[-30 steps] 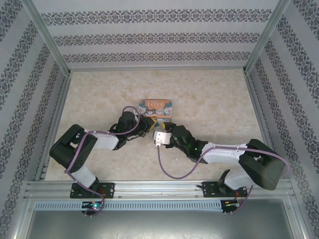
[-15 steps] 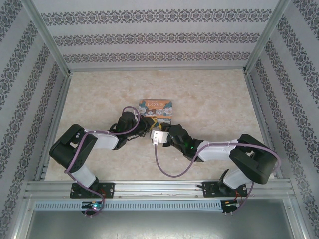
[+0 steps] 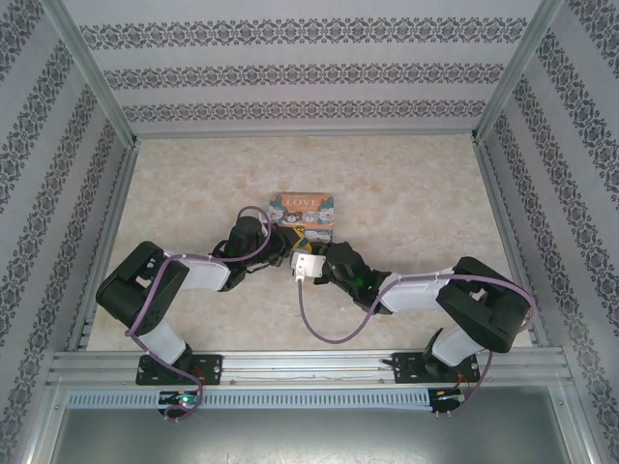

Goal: Unlock the padlock with the key

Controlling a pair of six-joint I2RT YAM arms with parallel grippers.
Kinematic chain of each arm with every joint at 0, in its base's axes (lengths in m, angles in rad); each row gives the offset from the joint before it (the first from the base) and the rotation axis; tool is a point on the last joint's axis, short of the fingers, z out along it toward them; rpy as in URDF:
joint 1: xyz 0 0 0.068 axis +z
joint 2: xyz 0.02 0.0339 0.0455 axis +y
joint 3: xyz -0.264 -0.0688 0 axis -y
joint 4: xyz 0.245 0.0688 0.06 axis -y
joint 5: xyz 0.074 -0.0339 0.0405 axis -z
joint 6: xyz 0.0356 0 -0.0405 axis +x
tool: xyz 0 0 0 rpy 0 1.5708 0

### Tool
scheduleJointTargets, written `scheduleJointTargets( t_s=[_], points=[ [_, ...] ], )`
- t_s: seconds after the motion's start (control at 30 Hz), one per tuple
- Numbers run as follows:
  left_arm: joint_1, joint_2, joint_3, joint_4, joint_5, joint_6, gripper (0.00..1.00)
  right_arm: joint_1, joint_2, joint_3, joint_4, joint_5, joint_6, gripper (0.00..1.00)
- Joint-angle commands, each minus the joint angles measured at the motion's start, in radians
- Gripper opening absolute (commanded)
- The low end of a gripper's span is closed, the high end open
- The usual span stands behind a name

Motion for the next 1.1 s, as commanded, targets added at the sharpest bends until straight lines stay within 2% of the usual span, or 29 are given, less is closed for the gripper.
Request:
scheduleJointTargets(
  t_s=[0.0,0.43,0.57,1.07],
  points=[
    [-0.006,-0.026,-0.008,0.075,0.015,-0.015,0.01,-0.006,0.014,0.012,0.049,0.035,0.021,0.13],
    [-0.006,-0.024,-0.023,0.095,0.012,-0.022,0.01,-0.003,0.012,-0.001,0.109,0.061,0.108,0.0],
    [-0.006,-0.023,-0.024,0.094,0.009,-0.021,0.01,-0.001,0.004,0.001,0.114,0.061,0.155,0.0],
    [-0.024,-0.006,-0.031,0.111,-0.005,-0.029,0.01,0.005,-0.043,0.013,0.103,0.065,0.528,0.0]
  ],
)
